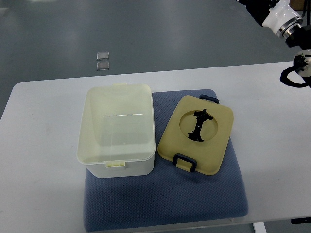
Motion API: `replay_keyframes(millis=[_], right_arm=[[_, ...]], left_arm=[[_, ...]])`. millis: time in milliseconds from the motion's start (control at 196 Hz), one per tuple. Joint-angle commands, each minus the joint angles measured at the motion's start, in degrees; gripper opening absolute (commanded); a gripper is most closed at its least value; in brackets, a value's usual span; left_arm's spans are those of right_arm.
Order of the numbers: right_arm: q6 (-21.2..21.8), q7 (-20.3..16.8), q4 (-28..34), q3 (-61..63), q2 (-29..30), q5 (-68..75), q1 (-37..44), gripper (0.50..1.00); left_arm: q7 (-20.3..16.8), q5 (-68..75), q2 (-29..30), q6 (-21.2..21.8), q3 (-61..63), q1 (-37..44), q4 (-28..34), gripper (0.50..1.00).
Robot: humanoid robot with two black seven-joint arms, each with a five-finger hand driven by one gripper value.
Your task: Open white storage box with right hand
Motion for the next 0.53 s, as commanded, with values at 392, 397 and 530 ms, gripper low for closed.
replay_keyframes(millis=[392, 397, 530], right_arm=[[0.01, -0.41, -6.79, 2.22, 10.19, 0.23, -7.36, 0.930], [0.01, -0.32, -6.87, 2.13, 10.36, 0.23, -7.45, 0.930], [0.01, -0.32, -7.49, 1.86, 10.89, 0.23, -8.07, 0.930]], left_arm=[[0.00, 0.00, 0.00, 0.00, 0.02, 0.00, 0.00, 1.000], [0.00, 0.00, 0.00, 0.00, 0.02, 0.00, 0.00, 1.000], [0.00, 0.00, 0.00, 0.00, 0.02, 0.00, 0.00, 1.000]])
